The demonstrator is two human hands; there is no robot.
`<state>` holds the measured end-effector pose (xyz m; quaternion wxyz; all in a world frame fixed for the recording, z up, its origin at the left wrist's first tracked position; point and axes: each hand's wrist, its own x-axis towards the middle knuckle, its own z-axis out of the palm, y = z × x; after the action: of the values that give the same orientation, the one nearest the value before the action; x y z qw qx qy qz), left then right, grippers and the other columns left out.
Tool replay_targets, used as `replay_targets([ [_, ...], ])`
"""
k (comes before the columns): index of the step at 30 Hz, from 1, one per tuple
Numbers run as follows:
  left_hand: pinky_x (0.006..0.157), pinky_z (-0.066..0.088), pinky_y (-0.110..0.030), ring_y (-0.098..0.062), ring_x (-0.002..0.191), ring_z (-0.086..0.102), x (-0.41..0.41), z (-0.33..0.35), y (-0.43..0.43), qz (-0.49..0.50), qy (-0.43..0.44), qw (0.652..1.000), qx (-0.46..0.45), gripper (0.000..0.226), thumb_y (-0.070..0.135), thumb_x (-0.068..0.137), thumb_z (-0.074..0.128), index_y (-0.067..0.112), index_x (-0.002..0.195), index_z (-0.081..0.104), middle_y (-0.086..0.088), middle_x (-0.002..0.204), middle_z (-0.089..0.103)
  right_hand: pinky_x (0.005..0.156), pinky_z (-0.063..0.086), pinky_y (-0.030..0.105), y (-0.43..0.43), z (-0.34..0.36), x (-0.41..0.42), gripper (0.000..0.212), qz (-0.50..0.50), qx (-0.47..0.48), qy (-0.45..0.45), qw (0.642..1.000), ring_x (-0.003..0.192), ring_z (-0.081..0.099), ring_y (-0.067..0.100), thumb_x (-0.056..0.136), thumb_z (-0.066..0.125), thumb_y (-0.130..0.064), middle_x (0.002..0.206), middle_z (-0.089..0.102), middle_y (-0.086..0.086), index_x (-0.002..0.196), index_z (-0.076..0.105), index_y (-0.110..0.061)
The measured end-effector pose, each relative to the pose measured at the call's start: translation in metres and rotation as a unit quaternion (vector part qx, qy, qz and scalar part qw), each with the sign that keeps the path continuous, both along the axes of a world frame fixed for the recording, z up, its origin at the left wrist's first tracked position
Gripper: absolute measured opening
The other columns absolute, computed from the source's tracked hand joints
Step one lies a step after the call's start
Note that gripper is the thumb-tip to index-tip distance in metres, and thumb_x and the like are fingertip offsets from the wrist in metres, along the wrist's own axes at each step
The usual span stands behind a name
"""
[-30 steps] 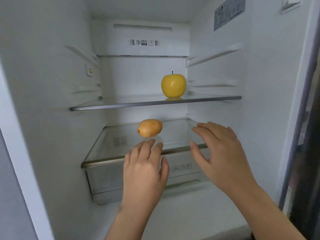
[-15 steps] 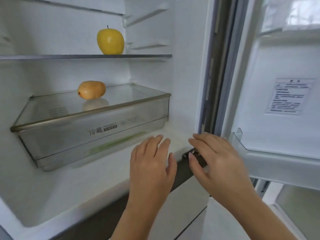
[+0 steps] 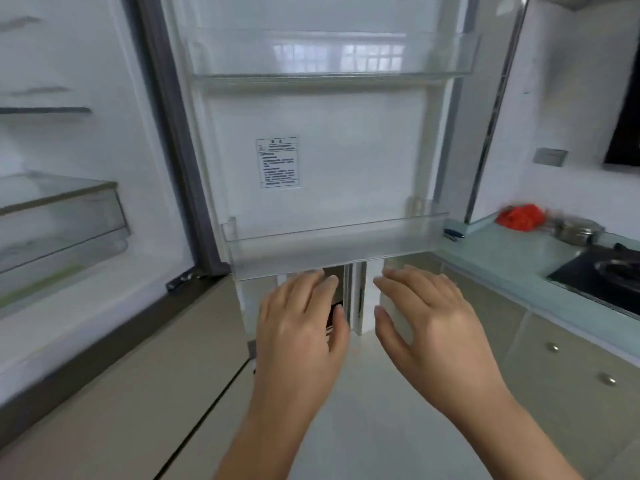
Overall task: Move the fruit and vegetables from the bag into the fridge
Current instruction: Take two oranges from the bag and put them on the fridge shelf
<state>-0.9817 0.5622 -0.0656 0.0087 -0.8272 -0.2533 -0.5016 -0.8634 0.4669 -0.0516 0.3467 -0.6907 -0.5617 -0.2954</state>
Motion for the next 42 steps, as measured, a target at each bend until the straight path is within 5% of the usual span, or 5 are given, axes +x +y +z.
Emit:
replay_targets([
  [8,0.084,0.049,-0.039,-0.025,0.098,0.061,0.094,-0.011,-0.144,-0.171,0.047,0.984,-0.013,0.033,0.022,0.08,0.047,0.008,0.103,0.066,-0.006,0.106,0.066,0.08,0.051,0.048,-0.173,-0.016,0.057,0.033,-0.155,-0.01,0.025,0.987,0.096,0.062,0.029,0.082,0.047,-0.026,0.103,0.067,0.008,0.098,0.067,-0.006],
  [15,0.086,0.045,-0.037,-0.026,0.096,0.06,0.168,-0.022,-0.258,-0.338,0.079,0.938,0.0,0.033,0.023,0.081,0.047,0.008,0.105,0.065,-0.006,0.107,0.065,0.078,0.051,0.045,-0.308,-0.028,0.084,0.032,-0.332,0.004,0.04,0.942,0.092,0.062,0.029,0.082,0.047,-0.024,0.099,0.067,0.008,0.097,0.067,-0.005],
  [26,0.091,0.037,-0.033,-0.021,0.103,0.054,0.288,-0.039,-0.426,-0.59,0.087,0.803,0.007,0.035,0.024,0.083,0.045,0.009,0.107,0.065,-0.006,0.11,0.065,0.084,0.047,0.04,-0.474,-0.042,0.118,0.033,-0.601,0.0,0.049,0.797,0.096,0.061,0.028,0.082,0.046,-0.027,0.101,0.068,0.006,0.099,0.068,-0.008],
  [42,0.089,0.038,-0.033,-0.022,0.1,0.059,0.41,-0.042,-0.611,-0.794,0.063,0.604,0.017,0.035,0.026,0.083,0.046,0.01,0.106,0.067,-0.006,0.108,0.067,0.084,0.049,0.047,-0.606,-0.046,0.163,0.033,-0.793,0.043,0.082,0.602,0.101,0.06,0.025,0.083,0.045,-0.03,0.106,0.066,0.0,0.1,0.067,-0.013],
])
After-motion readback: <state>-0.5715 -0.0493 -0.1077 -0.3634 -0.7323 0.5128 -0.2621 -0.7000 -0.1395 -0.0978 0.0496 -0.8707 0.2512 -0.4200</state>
